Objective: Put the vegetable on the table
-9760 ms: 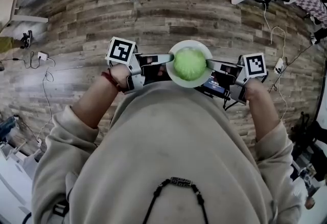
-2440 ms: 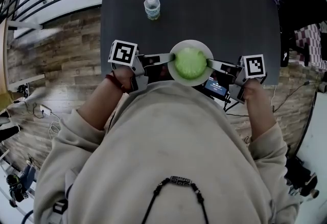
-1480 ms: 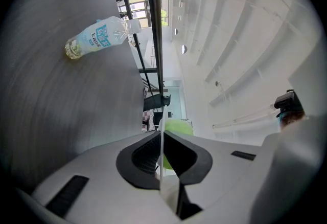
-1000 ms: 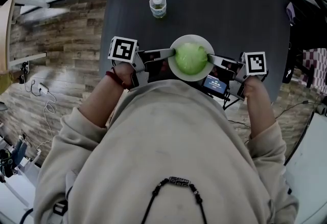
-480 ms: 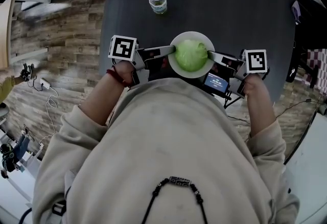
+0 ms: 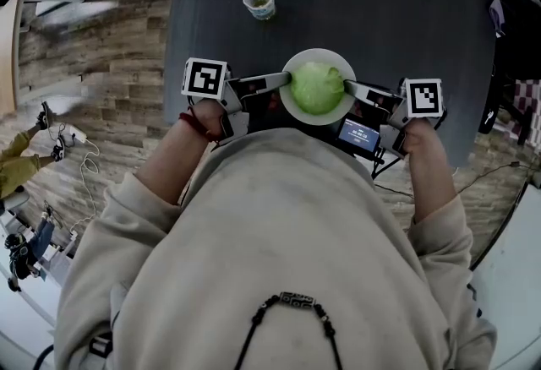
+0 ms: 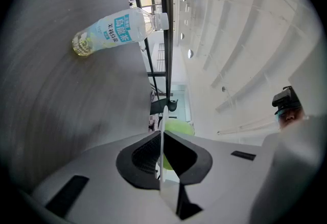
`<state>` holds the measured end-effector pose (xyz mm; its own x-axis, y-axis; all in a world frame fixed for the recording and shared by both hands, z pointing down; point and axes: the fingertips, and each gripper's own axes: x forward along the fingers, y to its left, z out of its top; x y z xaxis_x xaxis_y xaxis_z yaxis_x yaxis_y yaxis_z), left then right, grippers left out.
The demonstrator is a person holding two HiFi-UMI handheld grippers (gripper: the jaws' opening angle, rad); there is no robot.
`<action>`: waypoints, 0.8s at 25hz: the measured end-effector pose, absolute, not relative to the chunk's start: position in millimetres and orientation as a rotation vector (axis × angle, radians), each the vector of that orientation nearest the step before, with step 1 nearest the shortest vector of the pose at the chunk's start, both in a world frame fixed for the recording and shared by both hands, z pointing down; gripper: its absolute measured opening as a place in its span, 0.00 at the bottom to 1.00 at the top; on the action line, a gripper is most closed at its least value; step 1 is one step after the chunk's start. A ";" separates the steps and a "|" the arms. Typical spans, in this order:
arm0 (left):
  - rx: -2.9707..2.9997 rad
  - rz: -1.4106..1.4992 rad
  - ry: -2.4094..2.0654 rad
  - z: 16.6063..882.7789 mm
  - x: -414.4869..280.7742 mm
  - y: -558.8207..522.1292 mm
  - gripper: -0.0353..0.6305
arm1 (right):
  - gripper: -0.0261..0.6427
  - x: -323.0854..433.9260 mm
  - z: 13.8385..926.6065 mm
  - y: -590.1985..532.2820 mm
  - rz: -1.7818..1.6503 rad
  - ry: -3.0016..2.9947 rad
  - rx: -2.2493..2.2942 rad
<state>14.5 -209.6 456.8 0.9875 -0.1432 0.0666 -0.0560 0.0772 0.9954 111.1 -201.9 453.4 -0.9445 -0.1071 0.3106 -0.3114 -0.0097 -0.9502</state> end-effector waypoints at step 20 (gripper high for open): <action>1.484 -0.052 -0.163 485.5 13.8 -211.9 0.09 | 0.08 110.1 480.2 -204.2 2.111 -2.070 0.455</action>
<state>13.8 -211.9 485.5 0.9879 -0.1349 0.0766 -0.0651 0.0877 0.9940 110.1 -204.2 480.2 -0.9427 -0.1036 0.3172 -0.3151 -0.0363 -0.9484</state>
